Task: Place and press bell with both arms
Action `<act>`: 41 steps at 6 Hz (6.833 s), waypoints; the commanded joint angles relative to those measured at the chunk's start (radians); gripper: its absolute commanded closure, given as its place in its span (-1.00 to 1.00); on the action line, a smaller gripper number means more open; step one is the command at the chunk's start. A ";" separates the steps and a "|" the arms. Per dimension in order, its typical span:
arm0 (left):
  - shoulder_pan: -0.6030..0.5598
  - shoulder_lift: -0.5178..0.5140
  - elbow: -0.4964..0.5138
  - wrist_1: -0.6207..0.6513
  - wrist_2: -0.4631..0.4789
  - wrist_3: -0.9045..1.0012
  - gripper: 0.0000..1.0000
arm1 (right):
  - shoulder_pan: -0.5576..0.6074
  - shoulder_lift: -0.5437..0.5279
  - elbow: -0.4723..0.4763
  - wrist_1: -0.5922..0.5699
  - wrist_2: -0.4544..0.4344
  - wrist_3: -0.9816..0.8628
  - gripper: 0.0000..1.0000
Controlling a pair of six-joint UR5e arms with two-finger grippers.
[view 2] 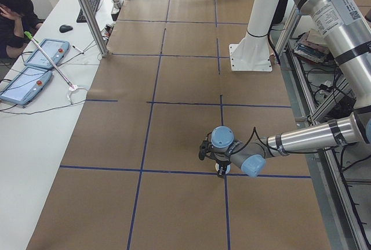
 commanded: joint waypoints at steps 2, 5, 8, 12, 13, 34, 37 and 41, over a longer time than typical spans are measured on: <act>-0.112 -0.151 -0.073 0.156 0.000 -0.008 1.00 | -0.001 -0.001 0.000 -0.002 0.003 0.000 -1.00; -0.112 -0.506 -0.071 0.567 -0.003 -0.011 1.00 | 0.000 -0.001 0.002 -0.002 0.004 0.002 -1.00; -0.060 -0.932 0.029 0.876 -0.001 -0.171 1.00 | -0.001 0.000 0.002 -0.002 0.004 0.006 -1.00; 0.140 -1.489 0.528 0.858 0.123 -0.587 1.00 | -0.001 0.005 -0.018 -0.002 0.003 0.005 -1.00; 0.205 -1.571 0.618 0.825 0.204 -0.664 1.00 | -0.001 0.010 -0.027 -0.002 0.003 0.003 -1.00; -0.034 -1.033 0.028 0.946 0.087 -0.137 -1.00 | -0.001 0.017 -0.037 0.000 0.004 0.003 -1.00; -0.331 -0.671 -0.036 0.921 -0.005 0.261 -1.00 | -0.003 0.043 -0.037 -0.002 0.004 0.005 -1.00; -0.641 -0.379 -0.048 0.884 -0.096 0.572 -1.00 | -0.028 0.130 -0.034 0.000 0.032 0.006 -1.00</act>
